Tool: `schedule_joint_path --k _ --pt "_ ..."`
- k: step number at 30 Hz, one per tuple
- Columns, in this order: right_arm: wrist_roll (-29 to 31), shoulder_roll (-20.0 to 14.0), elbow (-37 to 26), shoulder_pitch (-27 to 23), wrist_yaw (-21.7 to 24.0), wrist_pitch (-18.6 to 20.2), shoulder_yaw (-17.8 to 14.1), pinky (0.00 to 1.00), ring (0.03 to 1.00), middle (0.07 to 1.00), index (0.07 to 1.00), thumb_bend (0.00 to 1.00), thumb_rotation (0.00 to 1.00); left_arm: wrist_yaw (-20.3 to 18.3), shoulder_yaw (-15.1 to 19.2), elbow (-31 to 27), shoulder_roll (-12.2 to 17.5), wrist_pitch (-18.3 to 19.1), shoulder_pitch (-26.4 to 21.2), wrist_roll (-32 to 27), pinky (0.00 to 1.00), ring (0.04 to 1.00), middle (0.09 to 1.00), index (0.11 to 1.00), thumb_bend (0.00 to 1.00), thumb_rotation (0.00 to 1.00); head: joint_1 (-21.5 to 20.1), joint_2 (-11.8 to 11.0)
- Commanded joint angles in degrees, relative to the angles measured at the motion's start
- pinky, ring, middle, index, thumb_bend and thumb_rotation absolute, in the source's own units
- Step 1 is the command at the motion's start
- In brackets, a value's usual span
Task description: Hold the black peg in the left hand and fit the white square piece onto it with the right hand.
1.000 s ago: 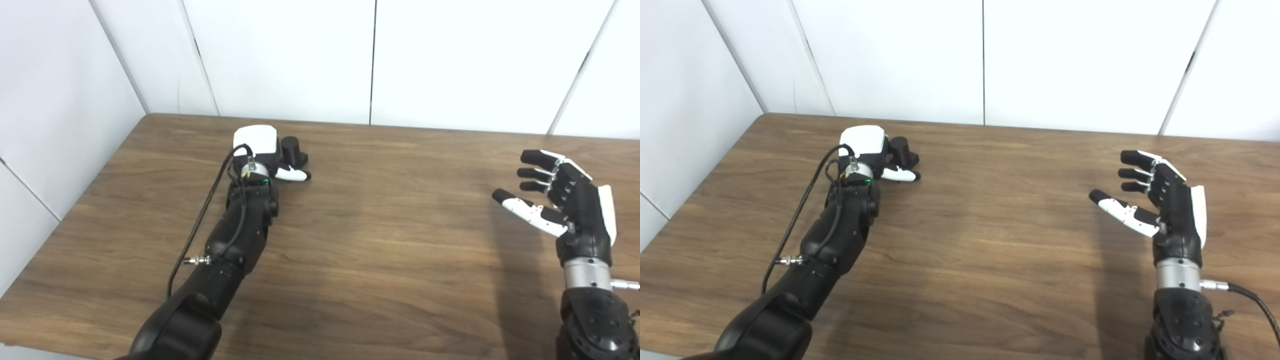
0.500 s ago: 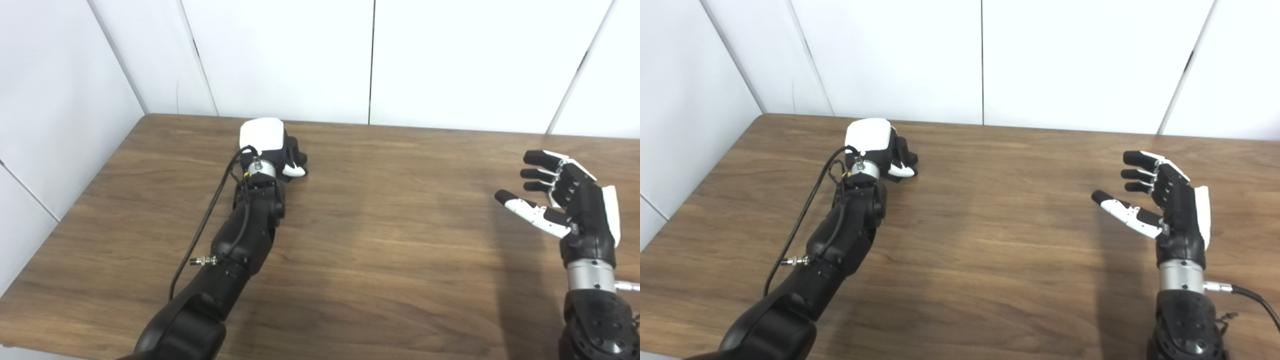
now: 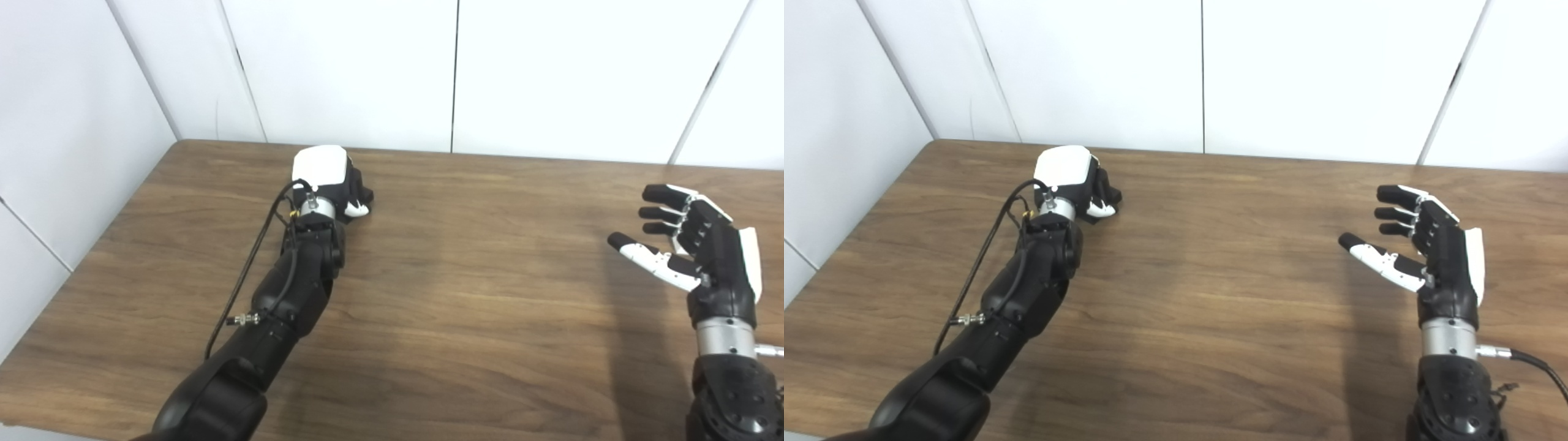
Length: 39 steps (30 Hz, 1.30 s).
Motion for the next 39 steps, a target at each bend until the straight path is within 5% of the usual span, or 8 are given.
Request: schedule_joint_path --k 1,13,26,33,39 --pt "0.2 -0.6 -2.4 -1.9 0.1 -0.4 -0.4 0.61 0.665 0.712 0.659 0.7 0.03 -0.9 -0.1 -0.5 2.4 0.8 0.2 -0.6 0.65 0.781 0.781 0.487 0.53 0.08 0.0 0.1" --pt "0.8 -0.9 -2.6 -2.3 0.2 0.0 -0.4 0.58 0.664 0.71 0.659 0.7 0.05 -4.3 -0.8 -3.8 5.5 -4.4 1.2 -14.5 0.66 0.777 0.789 0.486 0.52 0.06 0.0 0.3" --pt "0.9 -1.1 -2.5 -2.8 0.1 -0.8 -0.3 0.58 0.664 0.713 0.652 0.69 0.02 -5.2 -4.0 -3.2 9.4 -18.2 2.1 -25.3 0.77 0.848 0.836 0.487 0.52 0.06 -0.8 0.7" --pt "0.7 -1.2 -2.8 -3.1 0.1 0.2 -0.4 0.6 0.666 0.711 0.65 0.69 0.05 -5.3 -5.6 -3.5 9.9 -26.9 3.3 -29.0 0.72 0.838 0.832 0.489 0.52 0.07 -2.3 0.9" --pt "0.9 -1.0 -3.3 -3.3 0.3 0.9 -0.3 0.59 0.667 0.716 0.655 0.69 0.05 -4.8 -6.6 -5.7 9.3 -31.0 4.6 -29.7 0.72 0.827 0.818 0.488 0.52 0.07 -2.7 1.0"
